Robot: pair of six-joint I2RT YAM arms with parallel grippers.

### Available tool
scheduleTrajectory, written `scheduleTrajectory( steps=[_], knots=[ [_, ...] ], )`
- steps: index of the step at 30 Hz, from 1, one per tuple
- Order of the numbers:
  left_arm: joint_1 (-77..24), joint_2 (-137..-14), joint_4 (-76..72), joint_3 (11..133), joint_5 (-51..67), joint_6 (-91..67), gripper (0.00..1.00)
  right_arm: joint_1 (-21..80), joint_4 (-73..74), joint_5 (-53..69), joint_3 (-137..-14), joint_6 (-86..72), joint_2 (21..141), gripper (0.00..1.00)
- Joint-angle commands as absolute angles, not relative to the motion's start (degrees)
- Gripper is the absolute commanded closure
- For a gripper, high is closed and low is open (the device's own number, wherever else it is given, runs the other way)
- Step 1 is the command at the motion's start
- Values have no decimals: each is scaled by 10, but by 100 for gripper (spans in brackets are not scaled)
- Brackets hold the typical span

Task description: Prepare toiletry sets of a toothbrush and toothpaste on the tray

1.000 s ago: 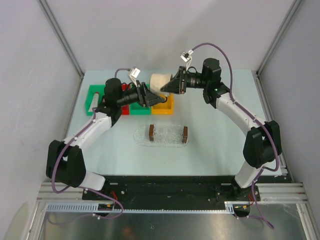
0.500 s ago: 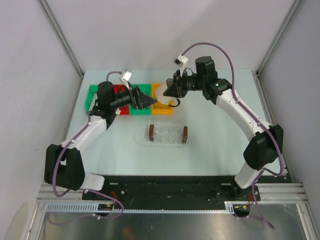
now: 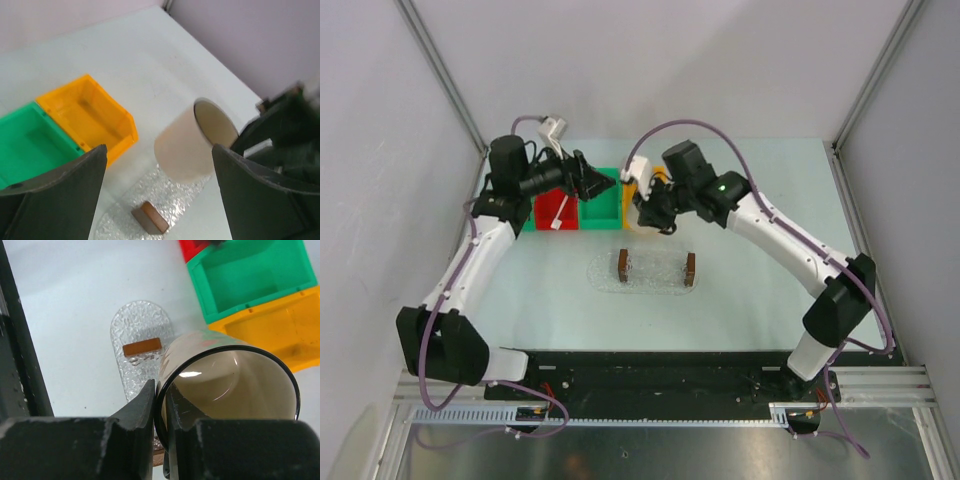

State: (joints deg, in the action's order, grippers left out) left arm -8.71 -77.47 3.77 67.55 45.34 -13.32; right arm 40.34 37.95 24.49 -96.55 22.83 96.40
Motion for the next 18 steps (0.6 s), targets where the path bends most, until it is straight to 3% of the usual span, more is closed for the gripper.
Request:
scheduleTrajectory(
  steps=[1,18],
  knots=[
    [-85,-780,182,778,420,-44,10,448,381,160,-994,319,940,100],
    [-137,-823,372,871,339,76,14,579,439,1,-1051,403,1008,100]
  ],
)
